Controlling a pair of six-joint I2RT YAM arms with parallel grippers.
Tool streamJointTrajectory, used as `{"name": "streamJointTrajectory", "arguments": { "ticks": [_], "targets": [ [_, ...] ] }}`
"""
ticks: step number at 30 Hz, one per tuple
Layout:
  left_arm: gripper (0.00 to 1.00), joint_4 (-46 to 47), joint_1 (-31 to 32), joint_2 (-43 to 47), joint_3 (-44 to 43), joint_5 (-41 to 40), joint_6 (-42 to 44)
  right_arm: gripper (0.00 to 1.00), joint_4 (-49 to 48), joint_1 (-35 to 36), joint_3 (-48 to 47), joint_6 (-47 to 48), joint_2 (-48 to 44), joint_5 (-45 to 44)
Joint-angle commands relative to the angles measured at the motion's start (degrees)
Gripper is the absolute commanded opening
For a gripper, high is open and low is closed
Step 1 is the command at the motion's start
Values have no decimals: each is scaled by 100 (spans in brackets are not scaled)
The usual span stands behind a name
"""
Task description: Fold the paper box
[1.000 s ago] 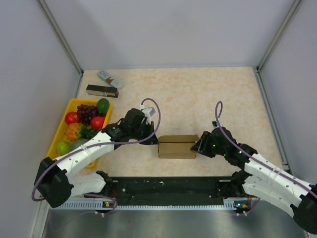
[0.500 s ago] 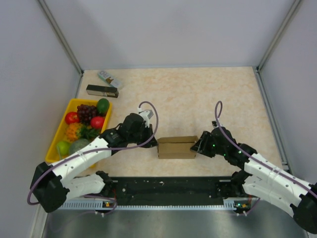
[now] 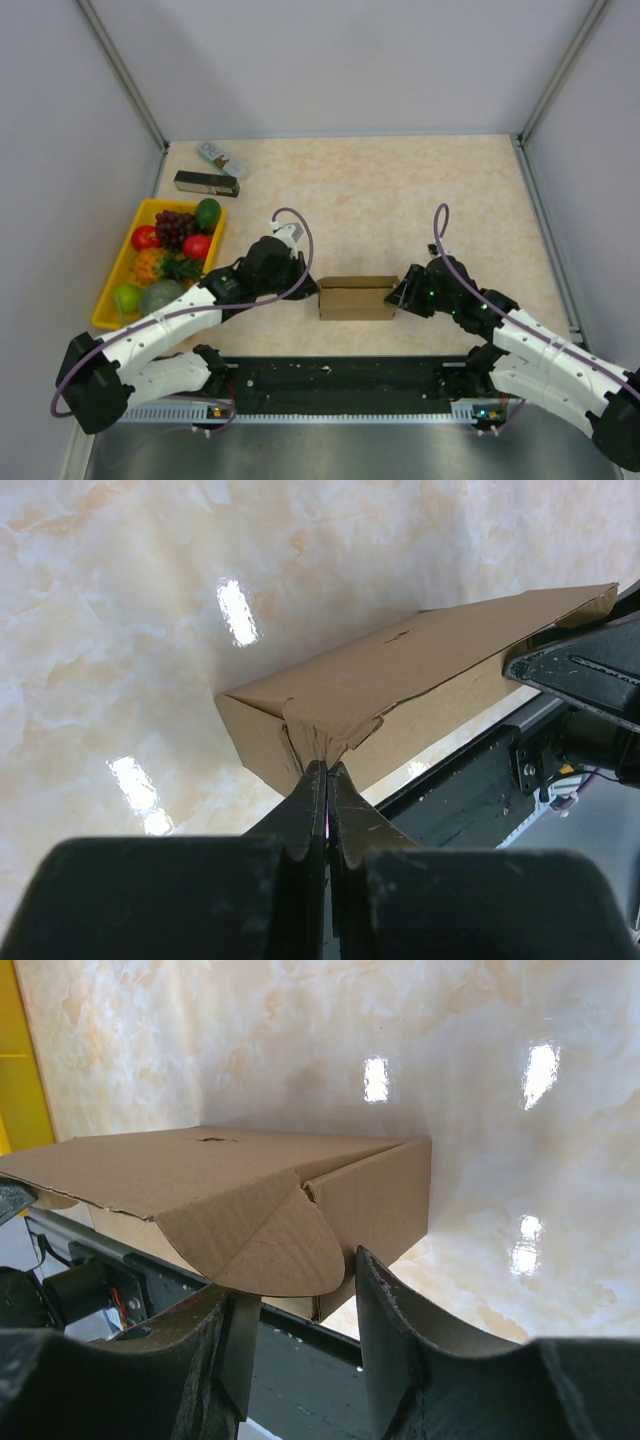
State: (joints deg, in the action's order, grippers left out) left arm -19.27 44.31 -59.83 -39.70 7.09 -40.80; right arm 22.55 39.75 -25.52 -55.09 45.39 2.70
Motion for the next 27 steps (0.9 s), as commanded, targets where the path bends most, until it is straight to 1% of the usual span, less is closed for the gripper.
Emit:
{"name": "streamJointTrajectory", "arguments": {
  "ticks": [1,9,14,23,27],
  "targets": [
    [0,28,86,103,208,-243,-174,40,162,68,12,139,41,-94],
    [0,90,288,42,323,-375,-499,40,162,68,3,139,67,-68],
    [0,11,341,42,305,-358,-517,40,162,68,21,130,58,-42],
    [0,-235,359,218,437,-217,-87,40,171,68,56,139,14,-33],
    [0,-376,358,139,420,2,107,40,171,68,56,139,14,-41]
  ]
}}
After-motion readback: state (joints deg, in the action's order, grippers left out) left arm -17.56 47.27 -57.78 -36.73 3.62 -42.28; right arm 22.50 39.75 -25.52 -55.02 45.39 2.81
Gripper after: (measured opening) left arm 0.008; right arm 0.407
